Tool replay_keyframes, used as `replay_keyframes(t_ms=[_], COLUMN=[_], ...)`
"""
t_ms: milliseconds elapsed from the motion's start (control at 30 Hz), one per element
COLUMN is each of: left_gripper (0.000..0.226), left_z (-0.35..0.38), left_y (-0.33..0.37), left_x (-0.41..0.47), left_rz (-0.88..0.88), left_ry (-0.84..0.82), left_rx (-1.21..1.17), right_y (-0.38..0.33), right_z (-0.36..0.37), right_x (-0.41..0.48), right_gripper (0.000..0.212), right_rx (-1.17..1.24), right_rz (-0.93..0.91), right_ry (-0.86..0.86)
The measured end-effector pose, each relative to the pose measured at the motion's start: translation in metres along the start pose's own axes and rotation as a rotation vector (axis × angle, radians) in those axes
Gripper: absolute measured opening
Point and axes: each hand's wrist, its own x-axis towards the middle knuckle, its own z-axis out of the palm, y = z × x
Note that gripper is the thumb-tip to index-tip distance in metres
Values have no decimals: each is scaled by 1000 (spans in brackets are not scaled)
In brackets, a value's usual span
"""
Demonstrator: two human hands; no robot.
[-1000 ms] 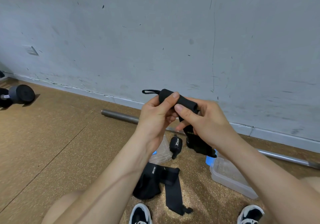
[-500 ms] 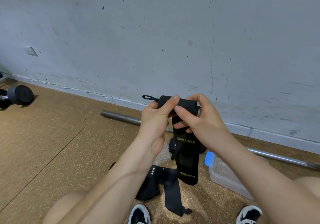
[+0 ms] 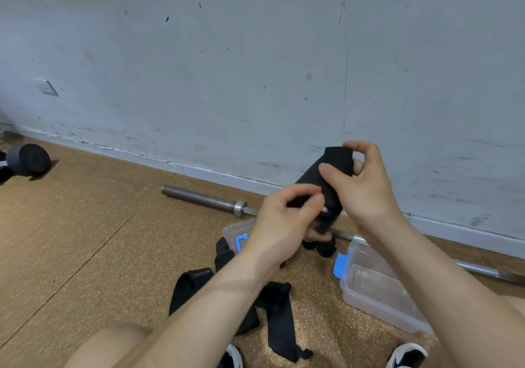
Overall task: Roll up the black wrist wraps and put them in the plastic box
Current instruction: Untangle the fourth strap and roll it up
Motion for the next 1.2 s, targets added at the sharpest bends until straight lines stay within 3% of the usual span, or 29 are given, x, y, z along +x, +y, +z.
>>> replay_keyframes(t_ms=[67, 133, 200, 267, 333, 400, 533, 700, 867, 933, 1067, 1200], left_gripper=[14, 9, 22, 40, 36, 27, 21, 17, 35, 39, 20, 16], left_z=[-12, -28, -40, -43, -40, -38, -38, -33, -35, -32, -24, -18], left_y=[6, 12, 14, 14, 12, 12, 12, 10, 11, 11, 8, 6], left_x=[0, 5, 10, 13, 14, 15, 17, 16, 15, 14, 19, 25], left_rz=[30, 228, 376, 353, 313, 316, 275, 278, 216, 269, 373, 360], left_ry=[-100, 69, 139, -8, -104, -82, 7, 66, -132, -143, 27, 223], left_rx=[303, 527, 539, 445, 389, 324, 260, 186, 105, 206, 244, 136], right_y=[-5, -9, -13, -15, -15, -15, -14, -26, -27, -24, -13, -4], right_z=[-11, -19, -22, -25, -30, -32, -32, -43, -44, -41, -27, -19], right_x=[7, 9, 7, 7, 8, 9, 8, 9, 8, 9, 7, 10], right_gripper=[49, 45, 31, 23, 28, 33, 26, 33, 28, 30, 42, 64], right_rx=[-205, -286, -286, -210, -158, -152, -182, -229, -293, -374, -287, 53], right_rz=[-51, -60, -70, -67, -34, -5, -36, -88, -137, -198, -213, 13], right_ry=[-98, -259, -422, -563, -653, -697, -647, -700, -724, -738, -491, -282])
